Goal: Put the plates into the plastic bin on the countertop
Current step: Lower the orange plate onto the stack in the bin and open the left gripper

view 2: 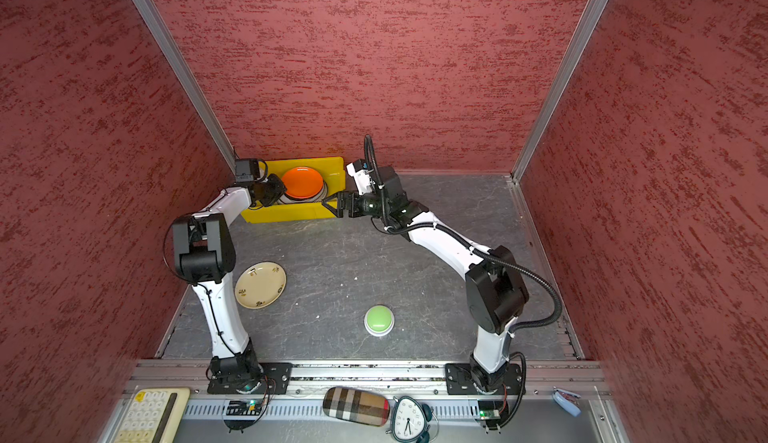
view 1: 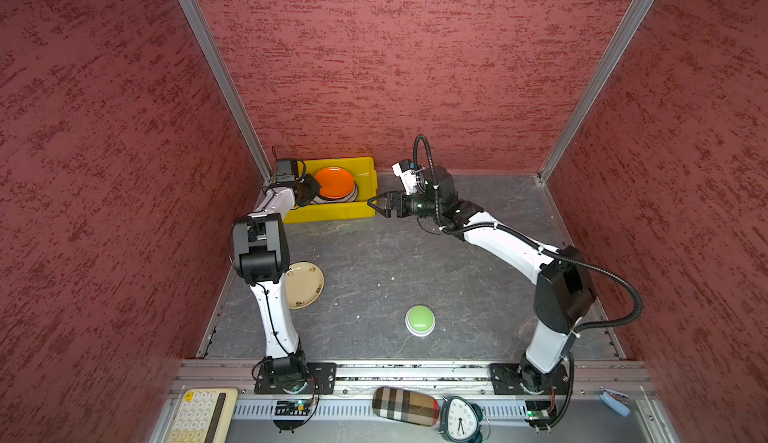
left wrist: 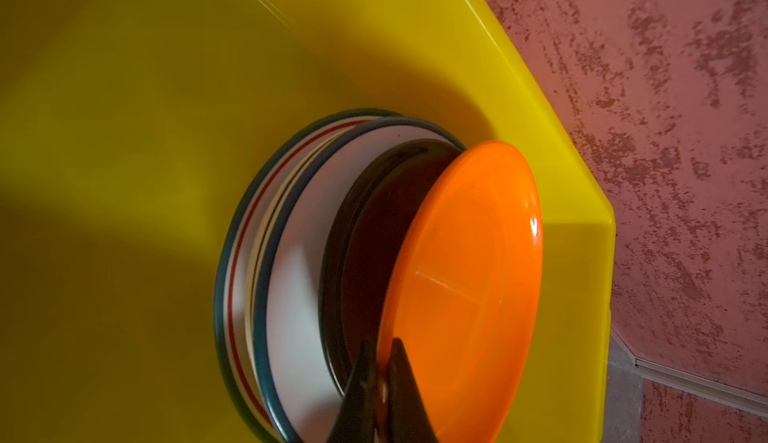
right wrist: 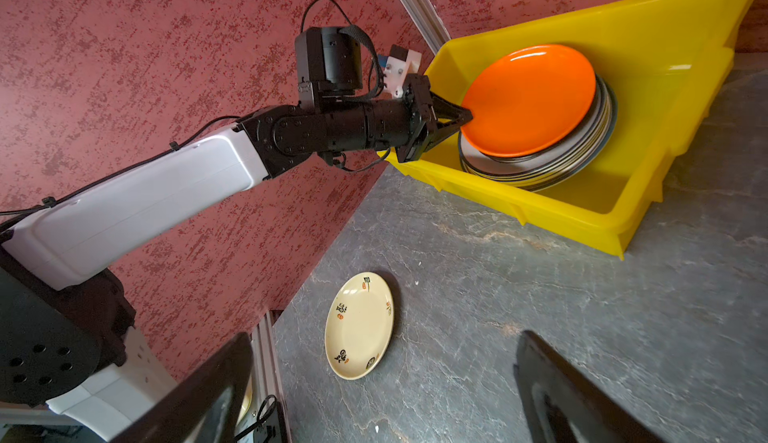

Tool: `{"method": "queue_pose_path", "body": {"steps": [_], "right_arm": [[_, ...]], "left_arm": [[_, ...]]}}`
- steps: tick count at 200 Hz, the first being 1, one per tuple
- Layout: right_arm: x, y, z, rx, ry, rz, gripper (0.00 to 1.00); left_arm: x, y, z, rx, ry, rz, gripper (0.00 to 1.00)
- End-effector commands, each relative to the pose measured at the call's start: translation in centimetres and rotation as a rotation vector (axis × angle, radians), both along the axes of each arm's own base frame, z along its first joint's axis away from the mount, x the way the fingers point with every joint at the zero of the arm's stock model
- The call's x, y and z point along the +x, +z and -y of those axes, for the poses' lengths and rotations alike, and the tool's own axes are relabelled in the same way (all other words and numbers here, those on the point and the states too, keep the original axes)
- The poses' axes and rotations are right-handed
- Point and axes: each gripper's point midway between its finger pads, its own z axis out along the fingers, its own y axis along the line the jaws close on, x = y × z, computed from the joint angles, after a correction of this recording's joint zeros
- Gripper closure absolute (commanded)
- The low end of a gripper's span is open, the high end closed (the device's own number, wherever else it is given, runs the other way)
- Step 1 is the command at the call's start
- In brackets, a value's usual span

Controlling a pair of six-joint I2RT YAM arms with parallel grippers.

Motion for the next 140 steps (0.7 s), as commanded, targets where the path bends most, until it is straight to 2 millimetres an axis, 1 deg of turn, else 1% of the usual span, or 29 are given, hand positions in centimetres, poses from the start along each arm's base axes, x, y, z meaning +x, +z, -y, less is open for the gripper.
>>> {"method": "queue_pose_path", "body": {"steps": [1,25,48,50,52,56,57,60,62,65,81,88,95,99,103,111,130,140], "right_arm": [[0.3,0.4,-0.8,0.003,0.022,0.013,0.01],[0.3,-0.1,-1.1,0.008,0.031,-0.006,0.01],[0.3,-0.1,-1.1,0.012,0.029,-0.006,0.01],[0.3,-0.2,-1.1,0.012,0.029,-0.006,0.01],[0.2,-0.1,-1.2,0.013,0.030,-0.006,0.01],[0.2,-0.2,-1.2,0.014,0.032,-0.008,0.01],[0.2,-0.2,-1.2,0.015,0.032,-0.007,0.01],[0.2,-0.2,-1.2,0.016,0.035,-0.006,0.01],[0.1,-0.2,-1.2,0.018,0.039,-0.007,0.01],[0.0,-0.2,-1.2,0.019,0.041,-0.007,0.01],[-0.3,-0.4,-1.1,0.016,0.047,-0.016,0.01],[-0.4,-0.6,-0.9,0.011,0.043,-0.019,0.01],[-0.4,-0.8,-0.8,0.005,0.037,-0.024,0.01],[-0.4,-0.7,-0.7,0.004,0.033,-0.023,0.01],[-0.4,-0.8,-0.7,0.000,0.032,-0.024,0.01],[-0.6,-0.8,-0.6,0.003,0.035,-0.024,0.01],[-1.2,-0.7,-0.4,0.011,0.043,-0.030,0.01],[-1.4,-0.8,-0.1,0.009,0.039,-0.032,0.01]], "left_arm": [[0.9,-0.3,-0.4,-0.006,-0.016,0.010,1.00],[1.2,-0.6,-0.7,0.014,-0.026,-0.002,1.00],[1.2,-0.8,-0.8,0.038,-0.040,-0.015,0.99],[1.2,-0.9,-0.9,0.041,-0.041,-0.018,0.97],[1.2,-0.9,-0.9,0.043,-0.043,-0.019,0.92],[1.2,-1.0,-0.9,0.050,-0.045,-0.026,0.77],[1.2,-1.0,-0.8,0.052,-0.046,-0.027,0.75],[1.1,-1.1,-0.9,0.055,-0.046,-0.033,0.61],[1.1,-1.2,-1.0,0.058,-0.045,-0.039,0.55],[1.0,-1.3,-0.9,0.062,-0.049,-0.045,0.52],[0.9,-1.2,-0.6,0.071,-0.073,-0.044,0.45],[0.8,-1.0,-0.7,0.078,-0.073,-0.041,0.38],[0.7,-0.8,-0.7,0.087,-0.073,-0.038,0.27],[0.7,-0.7,-0.7,0.094,-0.075,-0.034,0.11],[0.7,-0.5,-0.6,0.100,-0.078,-0.031,0.04],[0.6,-0.2,-0.6,0.116,-0.081,-0.027,0.00],[0.8,0.9,0.2,0.151,-0.124,0.002,0.01],[0.8,1.1,0.2,0.168,-0.124,-0.009,0.01]]}}
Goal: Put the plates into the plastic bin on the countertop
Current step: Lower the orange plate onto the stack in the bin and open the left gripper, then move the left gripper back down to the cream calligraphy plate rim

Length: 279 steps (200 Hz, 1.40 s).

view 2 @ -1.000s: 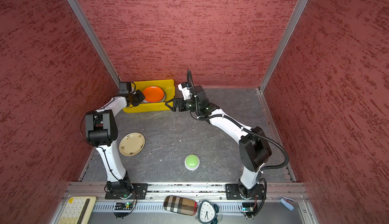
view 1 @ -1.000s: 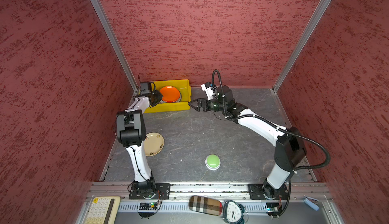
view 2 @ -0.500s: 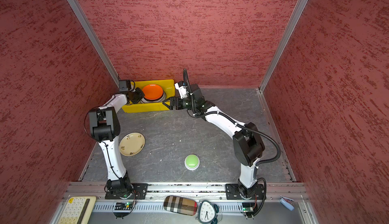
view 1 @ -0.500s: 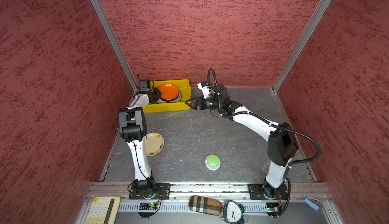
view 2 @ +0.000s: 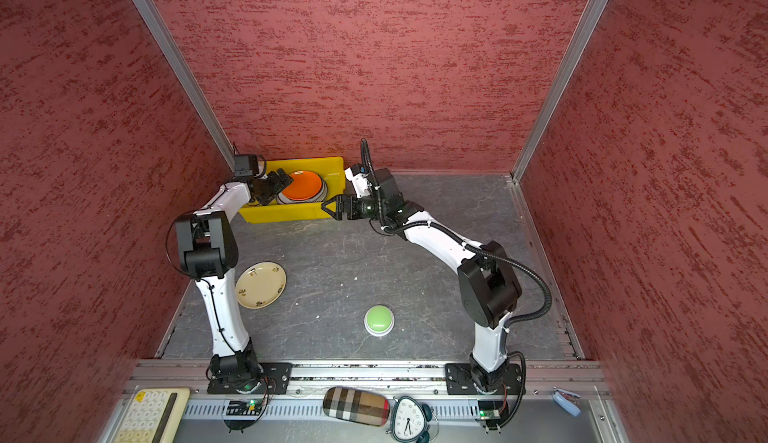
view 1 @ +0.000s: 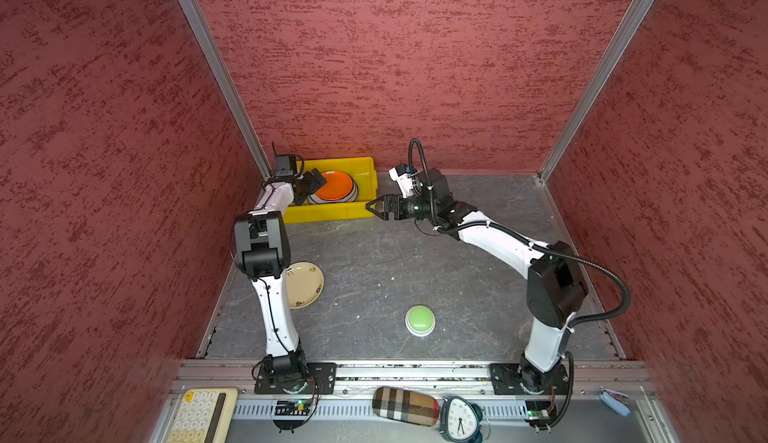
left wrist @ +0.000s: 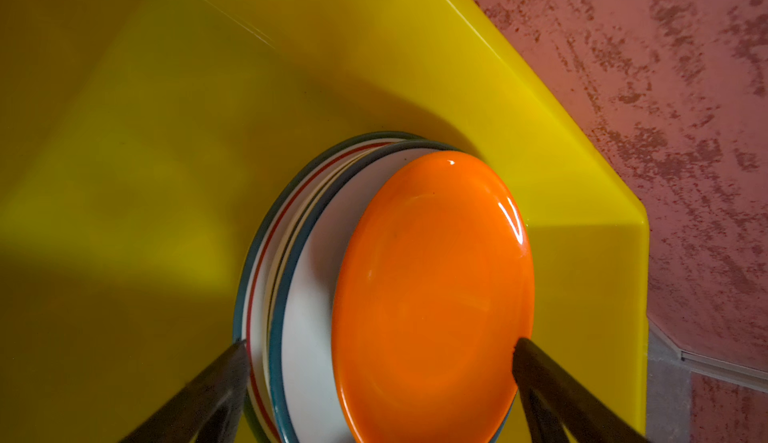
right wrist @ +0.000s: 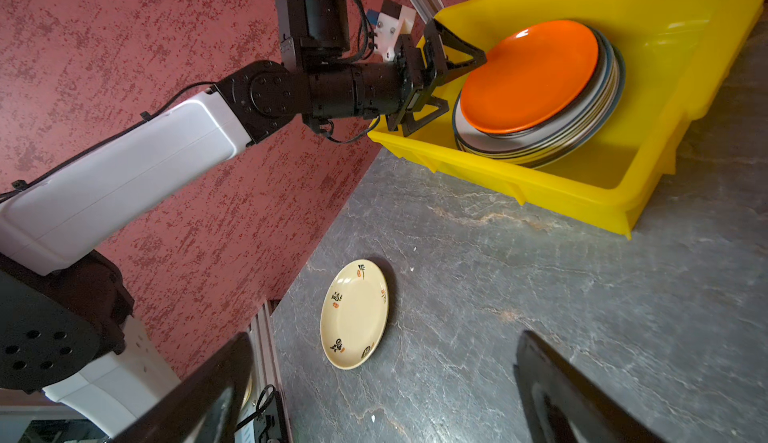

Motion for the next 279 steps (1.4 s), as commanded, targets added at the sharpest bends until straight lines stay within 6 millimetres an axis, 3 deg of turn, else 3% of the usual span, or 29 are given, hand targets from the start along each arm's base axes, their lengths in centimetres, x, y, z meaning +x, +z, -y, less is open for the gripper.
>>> {"method": "queue_pose_path", "body": {"steps": [1,23,44,76,101,124,129,149,176,202,241,279], "right_arm": [[-1.3,2.0,0.3,0.036,0.019,0.031,0.01],[-1.5,2.3,1.0,0.022,-0.007,0.047,0.01],[-2.1,2.4,1.7,0.006,-0.016,0.062,0.01],[-5.0,3.1,3.0,0.024,0.043,0.052,0.01],[-6.3,2.4,5.1,-0.008,0.008,0.058,0.01],[-7.2,1.5,6.7,-0.041,-0.027,0.062,0.01],[-7.8,2.5,7.2,-0.029,-0.029,0.085,0.01],[-9.2,2.6,8.0,-0.034,-0.013,0.092,0.01],[-12.4,2.4,7.7,0.006,0.170,0.064,0.01],[-13.8,1.5,7.9,0.037,0.221,0.000,0.01],[-13.9,0.6,8.3,0.013,0.200,-0.042,0.01],[-13.3,0.5,8.6,-0.017,0.160,-0.032,0.01]], "left_arm": [[0.0,1.3,0.7,0.070,-0.046,0.012,0.01],[-0.3,2.5,0.7,0.085,-0.037,0.018,0.01],[-1.8,5.5,0.6,0.151,-0.004,0.088,0.01],[-7.1,9.6,-0.2,0.236,0.093,0.088,0.01],[-12.1,10.6,0.7,0.191,0.098,0.077,0.01],[-17.5,9.7,1.4,0.157,0.090,0.048,0.01],[-18.8,9.3,1.5,0.154,0.092,0.033,0.01],[-23.5,7.7,1.5,0.135,0.113,-0.009,0.01],[-28.0,5.3,1.5,0.052,0.143,-0.044,0.01],[-30.9,3.6,1.1,0.008,0.171,-0.080,0.00],[-34.5,1.0,-0.7,-0.065,0.288,-0.121,0.03],[-36.4,-1.1,-1.4,-0.102,0.377,-0.183,0.02]]}}
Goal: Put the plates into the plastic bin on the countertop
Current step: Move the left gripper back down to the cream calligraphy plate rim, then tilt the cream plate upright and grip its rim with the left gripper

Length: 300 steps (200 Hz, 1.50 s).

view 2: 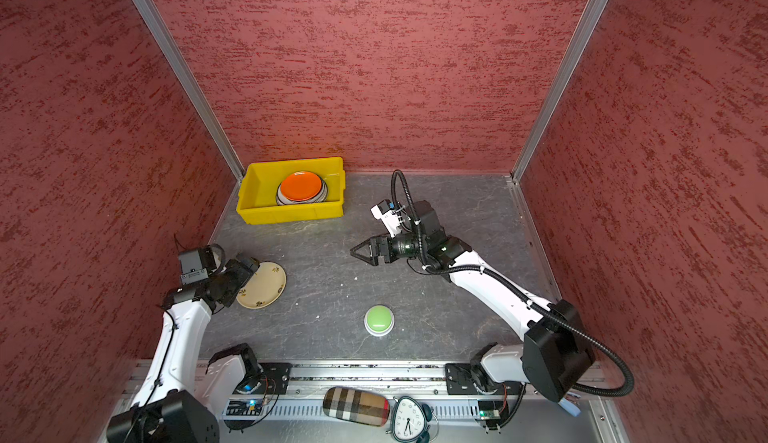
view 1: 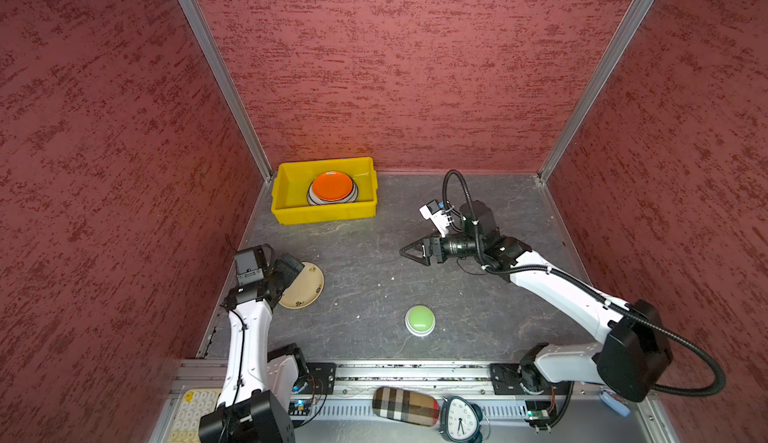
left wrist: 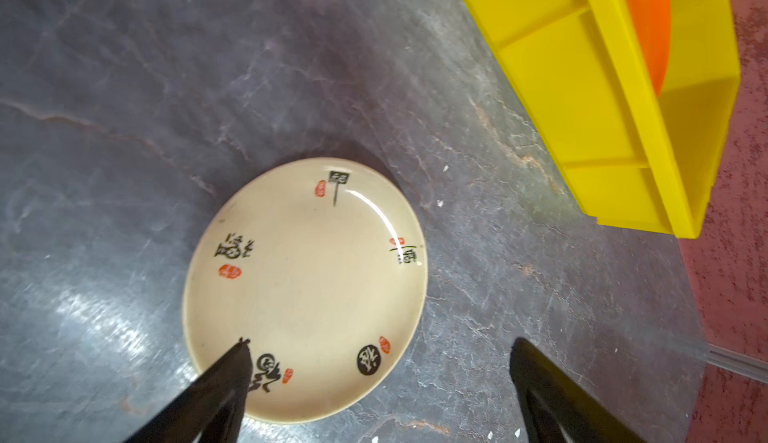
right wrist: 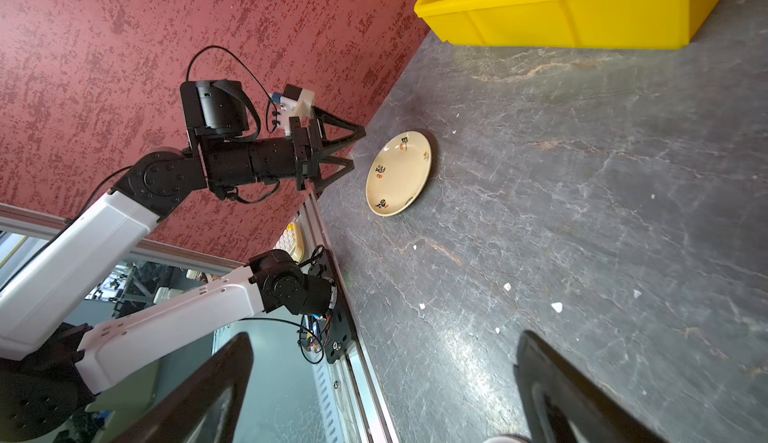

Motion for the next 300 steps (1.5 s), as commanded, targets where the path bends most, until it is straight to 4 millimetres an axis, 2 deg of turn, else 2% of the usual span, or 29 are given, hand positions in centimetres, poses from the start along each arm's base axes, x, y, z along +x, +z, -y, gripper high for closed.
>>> {"method": "queue_pose_path", "body": {"steps": [1,44,95,146,196,227,256,300], "right_arm": [[0.2,1.1,0.5,0.000,-0.014,0.034,0.01],[0.6,0.4,0.8,-0.027,-0.045,0.019,0.01],[1.7,1.5,1.2,-0.022,-0.080,0.043,0.01],[1.2,1.4,0.9,0.001,-0.012,0.023,0.01],[2.6,1.1,1.9,-0.047,-0.121,0.064,0.01],[3.3,0.0,2.5,-0.082,-0.170,0.067,0.01],[3.5,-0.5,2.6,-0.091,-0.175,0.060,0.01],[4.0,-0.8,2.7,-0.106,-0.196,0.071,0.01]], "left_arm": [[-0.8,-0.8,0.1,-0.042,0.038,-0.027,0.02],[-1.4,-3.2,0.0,-0.087,0.082,-0.094,0.01],[-2.4,-4.9,-0.7,-0.078,0.146,-0.152,0.01],[-0.9,-6.3,0.6,-0.190,0.118,-0.124,0.00],[0.0,-7.4,0.6,-0.230,0.096,-0.129,0.14],[0.5,-8.5,1.2,-0.284,0.094,-0.117,0.30],[0.3,-9.6,1.5,-0.299,0.097,-0.137,0.44],[0.4,-9.4,1.2,-0.288,0.112,-0.124,0.57]]}}
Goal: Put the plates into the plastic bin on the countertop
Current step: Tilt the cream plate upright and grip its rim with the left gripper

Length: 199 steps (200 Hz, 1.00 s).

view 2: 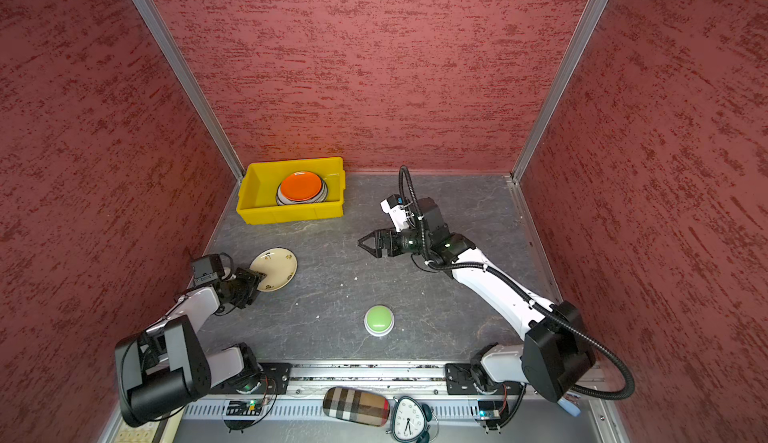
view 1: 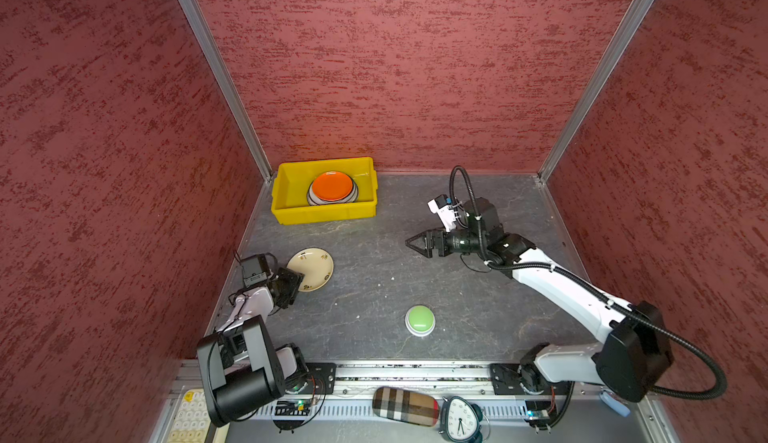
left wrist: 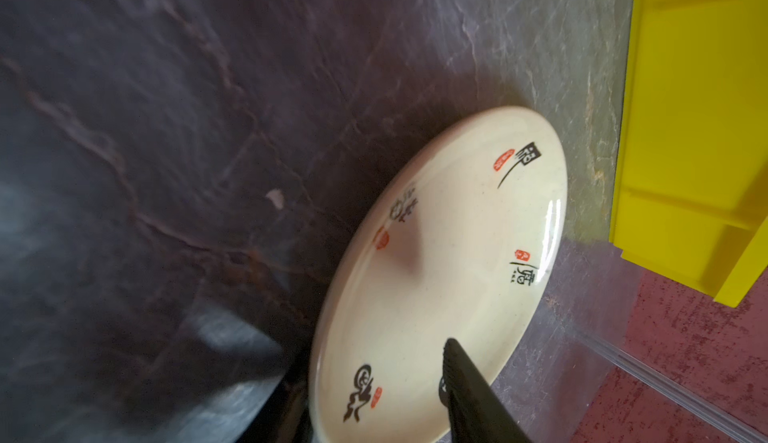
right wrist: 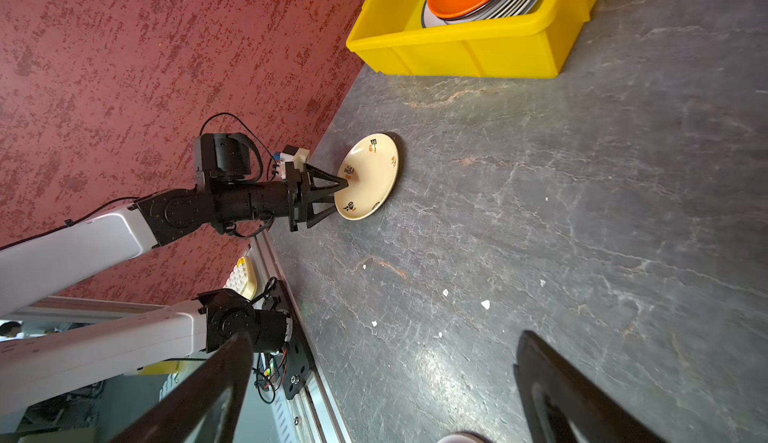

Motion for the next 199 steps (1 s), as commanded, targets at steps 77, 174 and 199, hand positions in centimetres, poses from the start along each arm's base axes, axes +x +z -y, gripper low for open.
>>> {"method": "queue_pose_path", "body": {"steps": [77,174,199], "right_arm": [[1.2,0.8,0.8,-0.011,-0.055,0.047,0.01],[1.1,-0.4,2.4,-0.016,-0.139,0.018,0.01],[1.3,-0.6,2.5,-0.022,-0.144,0.014,0.01]], "left_arm": [[-1.1,-1.4,-0.4,0.027,0.012,-0.060,0.67],[0.2,-1.7,0.2,0.050,-0.029,-0.047,0.82],[0.3,-1.5,0.3,0.063,-0.038,-0.050,0.86]]}}
